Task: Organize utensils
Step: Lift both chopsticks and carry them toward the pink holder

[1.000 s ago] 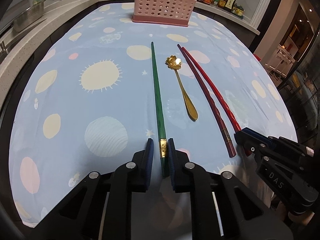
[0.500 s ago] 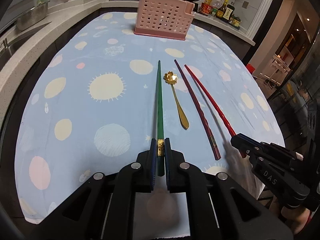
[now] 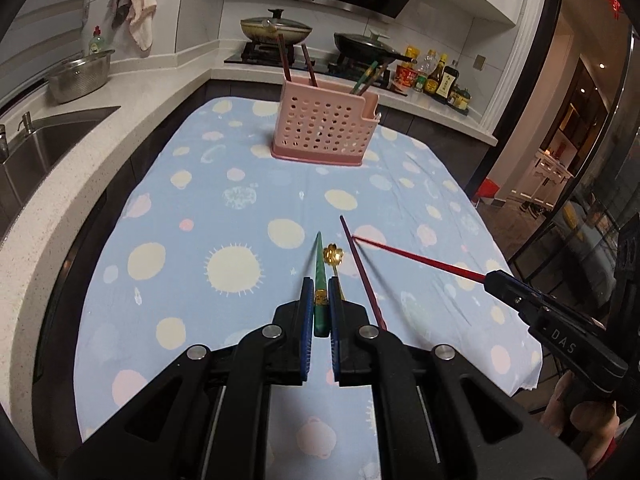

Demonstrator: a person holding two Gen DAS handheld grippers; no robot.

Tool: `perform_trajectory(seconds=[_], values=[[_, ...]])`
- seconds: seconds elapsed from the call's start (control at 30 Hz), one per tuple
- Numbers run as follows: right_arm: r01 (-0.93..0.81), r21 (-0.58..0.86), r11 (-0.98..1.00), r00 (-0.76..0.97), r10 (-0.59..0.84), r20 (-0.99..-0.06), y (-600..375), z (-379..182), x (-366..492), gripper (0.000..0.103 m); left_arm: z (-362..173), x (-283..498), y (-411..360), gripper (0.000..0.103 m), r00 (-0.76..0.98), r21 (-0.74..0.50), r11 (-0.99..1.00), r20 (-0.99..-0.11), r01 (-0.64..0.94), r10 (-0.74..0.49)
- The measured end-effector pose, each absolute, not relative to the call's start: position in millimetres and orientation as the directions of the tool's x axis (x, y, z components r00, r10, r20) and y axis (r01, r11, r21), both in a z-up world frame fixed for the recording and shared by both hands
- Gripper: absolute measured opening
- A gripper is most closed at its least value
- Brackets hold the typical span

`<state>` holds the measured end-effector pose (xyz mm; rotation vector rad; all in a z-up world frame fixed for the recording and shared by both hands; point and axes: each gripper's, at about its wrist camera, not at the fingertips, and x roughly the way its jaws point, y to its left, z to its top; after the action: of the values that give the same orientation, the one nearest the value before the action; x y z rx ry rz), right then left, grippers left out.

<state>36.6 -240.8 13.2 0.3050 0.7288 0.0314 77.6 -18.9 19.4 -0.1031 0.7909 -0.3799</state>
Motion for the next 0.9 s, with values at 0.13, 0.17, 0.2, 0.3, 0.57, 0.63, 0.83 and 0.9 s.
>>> perform_trajectory(seconds=[0.13,0.17,0.2,0.3,0.57,0.63,0.83,0.9], values=[[0.082,0.299,0.951,0.792,0.120,-0.599,-252,38,39,0.008,41,82,-11,0.007,0.678,-0.238,0.928,-0.634,0.287,-0.373],[0.083,0.309,0.947,0.800,0.121,-0.587,-255,43,41,0.008,46,84,-10,0.007,0.686,-0.241,0.927,-0.624,0.286,-0.374],[0.084,0.319,0.944,0.806,0.124,-0.578,-258,47,42,0.008,51,86,-8,0.007,0.696,-0.243,0.927,-0.613,0.284,-0.374],[0.088,0.341,0.936,0.822,0.126,-0.556,-265,57,47,0.008,62,91,-5,0.007,0.713,-0.252,0.925,-0.589,0.284,-0.379],[0.089,0.345,0.934,0.846,0.112,-0.522,-273,70,57,0.008,81,107,-3,0.007,0.740,-0.262,0.921,-0.549,0.288,-0.388],[0.089,0.345,0.934,0.852,0.108,-0.513,-275,73,59,0.008,84,111,-3,0.007,0.747,-0.260,0.922,-0.542,0.288,-0.386],[0.079,0.378,0.922,0.867,0.124,-0.482,-285,86,73,0.008,95,128,-5,0.007,0.756,-0.267,0.919,-0.524,0.291,-0.392],[0.072,0.383,0.921,0.875,0.127,-0.468,-288,92,80,0.008,101,134,-7,0.007,0.759,-0.272,0.915,-0.514,0.298,-0.400]])
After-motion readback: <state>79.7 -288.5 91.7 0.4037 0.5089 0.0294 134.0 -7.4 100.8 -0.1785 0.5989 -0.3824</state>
